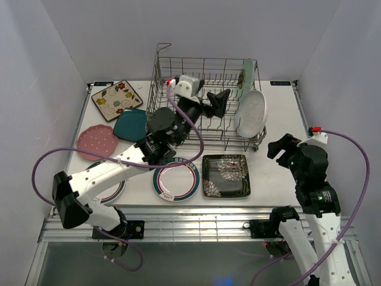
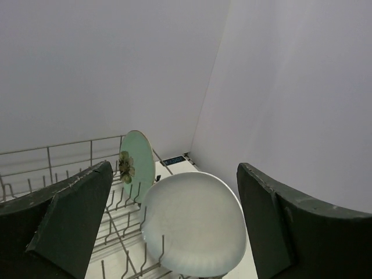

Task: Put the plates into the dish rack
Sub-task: Insert the plate into the dish rack, then pick up the plate at the center of the board.

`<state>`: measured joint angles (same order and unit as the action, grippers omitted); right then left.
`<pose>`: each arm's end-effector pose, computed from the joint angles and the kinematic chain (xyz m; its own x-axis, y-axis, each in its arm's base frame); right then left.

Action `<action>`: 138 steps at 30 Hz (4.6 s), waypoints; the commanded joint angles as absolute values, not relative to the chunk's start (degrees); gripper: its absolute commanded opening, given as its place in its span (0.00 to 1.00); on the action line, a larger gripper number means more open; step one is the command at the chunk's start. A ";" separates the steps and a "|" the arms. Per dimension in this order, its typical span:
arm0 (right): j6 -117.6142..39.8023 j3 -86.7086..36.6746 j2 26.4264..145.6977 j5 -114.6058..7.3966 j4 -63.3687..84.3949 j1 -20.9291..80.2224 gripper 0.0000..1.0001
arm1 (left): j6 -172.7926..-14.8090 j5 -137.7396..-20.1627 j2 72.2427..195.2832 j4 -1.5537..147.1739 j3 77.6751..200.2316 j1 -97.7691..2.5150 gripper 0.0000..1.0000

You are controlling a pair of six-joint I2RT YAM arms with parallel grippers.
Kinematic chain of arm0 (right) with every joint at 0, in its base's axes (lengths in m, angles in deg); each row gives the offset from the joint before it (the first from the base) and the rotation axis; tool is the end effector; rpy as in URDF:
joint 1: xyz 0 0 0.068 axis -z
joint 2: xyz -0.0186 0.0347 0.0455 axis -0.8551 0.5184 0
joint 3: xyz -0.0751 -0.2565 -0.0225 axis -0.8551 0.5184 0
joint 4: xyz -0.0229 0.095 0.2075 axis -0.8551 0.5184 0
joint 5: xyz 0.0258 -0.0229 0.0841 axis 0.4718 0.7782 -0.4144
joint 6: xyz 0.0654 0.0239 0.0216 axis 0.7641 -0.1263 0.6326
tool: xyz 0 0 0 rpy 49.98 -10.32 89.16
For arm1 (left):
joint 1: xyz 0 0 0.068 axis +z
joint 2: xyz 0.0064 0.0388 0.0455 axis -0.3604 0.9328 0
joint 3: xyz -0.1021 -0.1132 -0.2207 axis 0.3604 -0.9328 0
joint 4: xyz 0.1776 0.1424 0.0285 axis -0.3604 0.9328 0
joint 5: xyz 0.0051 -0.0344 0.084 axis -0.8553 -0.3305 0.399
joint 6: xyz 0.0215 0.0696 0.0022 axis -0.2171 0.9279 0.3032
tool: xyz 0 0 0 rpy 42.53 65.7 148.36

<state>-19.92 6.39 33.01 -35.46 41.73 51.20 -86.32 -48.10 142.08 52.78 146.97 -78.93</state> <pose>0.1057 0.0030 0.3157 -0.2208 0.4024 -0.8884 0.1561 0.9138 0.3751 0.1947 -0.2656 0.4595 0.1275 -0.3263 -0.9366 0.5978 0.7788 -0.1899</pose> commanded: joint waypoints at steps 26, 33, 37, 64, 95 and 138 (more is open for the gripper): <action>-12.50 36.28 29.94 -65.48 23.82 51.13 0.95 | -55.33 -52.32 97.75 42.66 107.93 -78.08 0.98; -12.41 40.24 32.31 -64.15 19.77 51.04 1.00 | -52.25 -52.06 92.99 42.66 102.39 -78.08 0.98; -11.88 42.88 34.16 -65.47 15.73 51.04 0.92 | -51.20 -51.79 90.97 42.31 99.49 -78.08 0.98; -10.65 48.60 39.96 -67.06 4.64 51.04 0.42 | -49.88 -49.42 82.00 32.99 85.59 -77.99 0.98; -13.29 39.64 30.29 -67.76 22.74 51.13 0.08 | -49.88 -48.81 82.35 32.20 82.78 -78.08 0.98; -24.80 -9.23 32.57 -68.02 55.53 51.13 0.08 | -47.94 -46.35 84.55 31.94 83.66 -77.99 0.98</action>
